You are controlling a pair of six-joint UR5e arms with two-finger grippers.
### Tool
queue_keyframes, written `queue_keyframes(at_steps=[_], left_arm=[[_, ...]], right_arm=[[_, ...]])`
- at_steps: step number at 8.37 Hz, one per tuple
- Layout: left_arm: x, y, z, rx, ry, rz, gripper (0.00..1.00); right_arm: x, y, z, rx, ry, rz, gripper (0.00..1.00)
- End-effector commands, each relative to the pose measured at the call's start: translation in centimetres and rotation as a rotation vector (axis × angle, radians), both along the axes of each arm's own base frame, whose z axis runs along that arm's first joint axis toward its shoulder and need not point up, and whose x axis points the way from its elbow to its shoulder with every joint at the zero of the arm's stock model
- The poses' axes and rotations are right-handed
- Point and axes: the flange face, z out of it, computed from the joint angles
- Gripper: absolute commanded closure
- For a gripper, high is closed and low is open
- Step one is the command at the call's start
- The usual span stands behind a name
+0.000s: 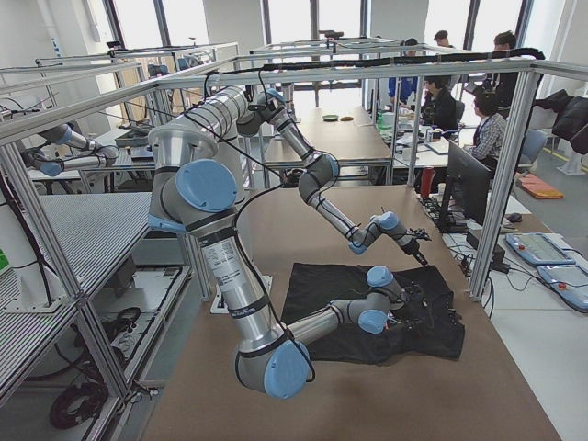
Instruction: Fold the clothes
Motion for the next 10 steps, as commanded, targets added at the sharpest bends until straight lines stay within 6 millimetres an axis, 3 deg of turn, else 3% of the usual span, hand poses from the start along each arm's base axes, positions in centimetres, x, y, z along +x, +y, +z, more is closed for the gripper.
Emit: queue_keyframes(at_steps=[1, 2, 3, 5, 7, 8, 9, 10], left_arm=[[-1.3, -0.8, -0.3, 0.020, -0.016, 0.010, 0.00], [-3.0, -1.6, -1.6, 0.028, 0.010, 0.045, 0.00], [-5.0, -1.9, -4.5, 0.044, 0.077, 0.080, 0.00], [-6.9, 1.0, -5.1, -0.002, 0.151, 0.154, 0.00], [-8.3, 4.0, -8.7, -0.124, 0.176, 0.161, 0.00], [-9.9, 6.6, -7.7, -0.110, 0.206, 0.164, 0.00], [-11.6, 8.9, -4.3, -0.157, 0.242, 0.138, 0.00], [-14.0, 12.2, -2.8, -0.150, 0.264, 0.158, 0.00]], right_arm=[[0.1, 0.0, 0.0, 0.001, 0.000, 0.000, 0.06], [0.1, 0.0, -0.1, 0.000, -0.002, -0.001, 0.06], [0.2, -0.1, -0.5, 0.001, -0.011, -0.008, 0.06], [1.8, -0.5, -1.0, -0.021, -0.045, -0.053, 0.06], [5.3, 0.7, -0.9, -0.067, -0.115, -0.144, 0.06], [6.6, 2.7, -0.8, -0.069, -0.138, -0.167, 0.06], [7.6, 4.4, -0.9, -0.097, -0.133, -0.182, 0.06], [8.3, 6.5, -1.3, -0.122, -0.135, -0.202, 0.06]])
